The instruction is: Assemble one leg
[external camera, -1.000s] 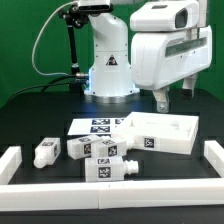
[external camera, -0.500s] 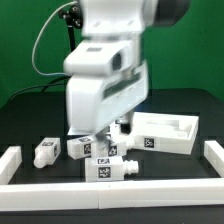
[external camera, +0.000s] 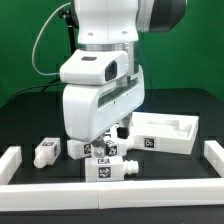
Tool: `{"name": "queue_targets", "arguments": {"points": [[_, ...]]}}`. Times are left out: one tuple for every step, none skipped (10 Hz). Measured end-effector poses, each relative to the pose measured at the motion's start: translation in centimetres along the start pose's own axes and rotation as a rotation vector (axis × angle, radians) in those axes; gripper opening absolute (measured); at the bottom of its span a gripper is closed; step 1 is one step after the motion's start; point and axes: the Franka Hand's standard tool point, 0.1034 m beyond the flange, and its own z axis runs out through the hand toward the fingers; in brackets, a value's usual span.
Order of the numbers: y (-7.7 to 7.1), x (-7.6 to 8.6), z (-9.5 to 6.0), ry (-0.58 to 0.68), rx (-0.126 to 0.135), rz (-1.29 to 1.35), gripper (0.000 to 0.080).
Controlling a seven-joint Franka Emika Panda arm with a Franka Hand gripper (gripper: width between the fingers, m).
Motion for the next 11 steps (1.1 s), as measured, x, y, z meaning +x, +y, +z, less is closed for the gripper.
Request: {"name": "queue_targets", "arguments": {"points": [[0.1, -0.8, 1.6, 0.002, -0.002, 0.003, 0.0650], [0.0, -1.2, 2.5, 0.000, 0.006, 0.008, 0.0650], [0.0, -1.4, 2.9, -0.002, 0.010, 0.009, 0.0650], [0.0, -1.4, 2.9, -0.002, 0.010, 0.009, 0.0650], [0.0, -1.4, 2.9, -0.002, 0.010, 0.009, 0.0650], [0.0, -1.4, 2.9, -0.002, 0.011, 0.009, 0.0559], [0.0, -1.4, 2.9, -0.002, 0.011, 0.009, 0.0559], [0.0, -1.4, 2.9, -0.002, 0.011, 0.009, 0.0359], [0.0, -1.4, 2.9, -0.002, 0.011, 0.009, 0.0359], [0.1, -1.8, 2.5, -0.006, 0.014, 0.007, 0.0266], [0.6, -2.9, 0.8, -0.014, 0.010, 0.012, 0.0266]]}}
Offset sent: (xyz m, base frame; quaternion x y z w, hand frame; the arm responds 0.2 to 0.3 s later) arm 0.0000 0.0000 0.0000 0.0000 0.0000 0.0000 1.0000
